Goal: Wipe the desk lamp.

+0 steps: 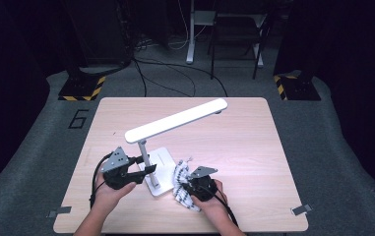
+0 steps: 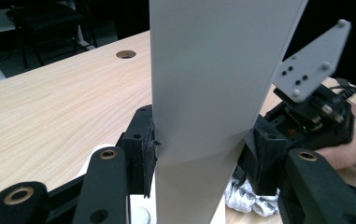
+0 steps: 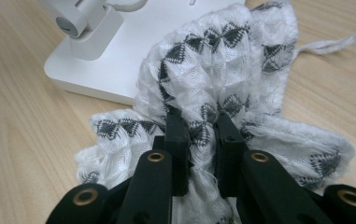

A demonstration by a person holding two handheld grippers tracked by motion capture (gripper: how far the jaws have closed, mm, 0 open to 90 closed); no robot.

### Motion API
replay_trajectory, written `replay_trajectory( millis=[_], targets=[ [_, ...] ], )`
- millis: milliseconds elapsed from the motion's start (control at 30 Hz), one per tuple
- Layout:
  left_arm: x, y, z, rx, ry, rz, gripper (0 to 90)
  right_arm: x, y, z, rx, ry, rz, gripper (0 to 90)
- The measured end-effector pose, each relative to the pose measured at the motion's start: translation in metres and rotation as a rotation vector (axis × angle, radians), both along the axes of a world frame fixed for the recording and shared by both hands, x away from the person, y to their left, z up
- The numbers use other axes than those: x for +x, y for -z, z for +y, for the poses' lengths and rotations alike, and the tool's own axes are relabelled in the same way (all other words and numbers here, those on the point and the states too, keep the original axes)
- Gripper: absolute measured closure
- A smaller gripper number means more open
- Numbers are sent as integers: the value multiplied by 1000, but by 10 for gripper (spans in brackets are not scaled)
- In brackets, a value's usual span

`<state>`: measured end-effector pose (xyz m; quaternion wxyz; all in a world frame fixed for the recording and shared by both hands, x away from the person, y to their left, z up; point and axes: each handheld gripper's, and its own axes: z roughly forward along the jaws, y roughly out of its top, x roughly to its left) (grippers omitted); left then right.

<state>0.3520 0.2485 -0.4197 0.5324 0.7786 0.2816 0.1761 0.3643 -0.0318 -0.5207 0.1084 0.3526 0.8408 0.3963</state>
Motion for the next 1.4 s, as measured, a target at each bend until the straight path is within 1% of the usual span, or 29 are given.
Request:
replay_trajectory(
  millis=[33, 100, 133, 167, 200, 233, 267, 300, 333, 400, 433, 467, 500, 533, 600, 667, 767, 800, 833, 900, 967, 1033, 1067, 1100, 1200, 1233, 1267, 1367, 1400],
  targets=[
    [-1, 1, -1, -9, -6, -1, 525, -2, 0, 3, -18, -3, -21, 792],
    [-2, 0, -2, 0, -14, -4, 525, -7, 0, 9, -30, -1, -33, 792],
    [-2, 0, -2, 0, -15, -2, 525, -8, 0, 10, -41, -12, -52, 792],
    [-2, 0, -2, -2, -14, -3, 525, -9, 1, 13, -17, -5, -38, 793],
    [-2, 0, -2, -2, -15, -3, 525, -10, 1, 14, -10, -17, -24, 793],
    [-2, 0, -2, 1, -12, 0, 525, -10, 1, 16, 0, -27, -28, 793],
    [-2, 0, -2, 2, -12, 3, 525, -13, 1, 19, 12, -23, -14, 793],
    [-3, -1, -2, 4, -7, 3, 525, -13, 1, 21, 12, -44, -22, 793],
    [-3, -1, -2, 4, -6, 3, 524, -15, 2, 24, 15, -71, -12, 793],
    [-2, 0, -2, -6, -10, -5, 523, -19, 3, 33, 52, -112, 9, 791],
    [-1, 1, -1, -13, -7, -2, 523, -21, 3, 36, 41, -135, -10, 791],
    [-1, 1, 0, -21, -1, 3, 523, -24, 2, 40, 30, -141, -12, 790],
    [-1, 2, 1, -23, 3, 0, 522, -25, 1, 41, 15, -151, -32, 790],
    [-1, 2, 1, -24, 3, 0, 522, -24, 0, 39, 6, -159, -27, 790],
    [-2, 2, 2, -27, 19, -4, 522, -22, -2, 31, 30, -139, -9, 790],
    [-2, 2, 2, -30, 41, 2, 523, -19, -7, 19, 47, -100, -12, 788],
    [-3, 1, 0, -26, 90, 9, 520, -11, -17, -2, 100, -8, -37, 786],
    [-3, 2, -2, -29, 97, 6, 520, -8, -19, -9, 118, 8, -45, 786],
    [-3, 1, -2, -25, 113, 13, 521, -7, -22, -14, 141, 35, -50, 785],
    [-4, 1, -5, -25, 117, 6, 521, -6, -27, -23, 178, 57, -92, 785],
    [-3, 1, -8, -27, 129, 7, 521, -5, -33, -29, 206, 53, -147, 784],
    [-3, 1, -10, -20, 155, 8, 521, -7, -37, -32, 218, 55, -174, 781],
    [-3, 0, -11, -20, 183, 19, 521, -7, -39, -32, 228, 52, -181, 779],
    [-3, 1, -13, -29, 193, 14, 520, -8, -39, -32, 230, 46, -185, 778],
    [-5, 1, -17, -35, 249, 25, 520, -9, -37, -29, 227, 20, -177, 774],
    [-5, 1, -18, -26, 270, 20, 520, -9, -36, -26, 226, 18, -169, 772],
    [-5, 1, -19, -23, 289, 18, 520, -9, -34, -25, 219, 1, -178, 771],
    [-7, 1, -22, -24, 320, 16, 519, -11, -30, -18, 206, -27, -152, 765],
    [-7, 2, -23, -32, 322, 14, 518, -10, -29, -16, 203, -34, -157, 764]
  ],
)
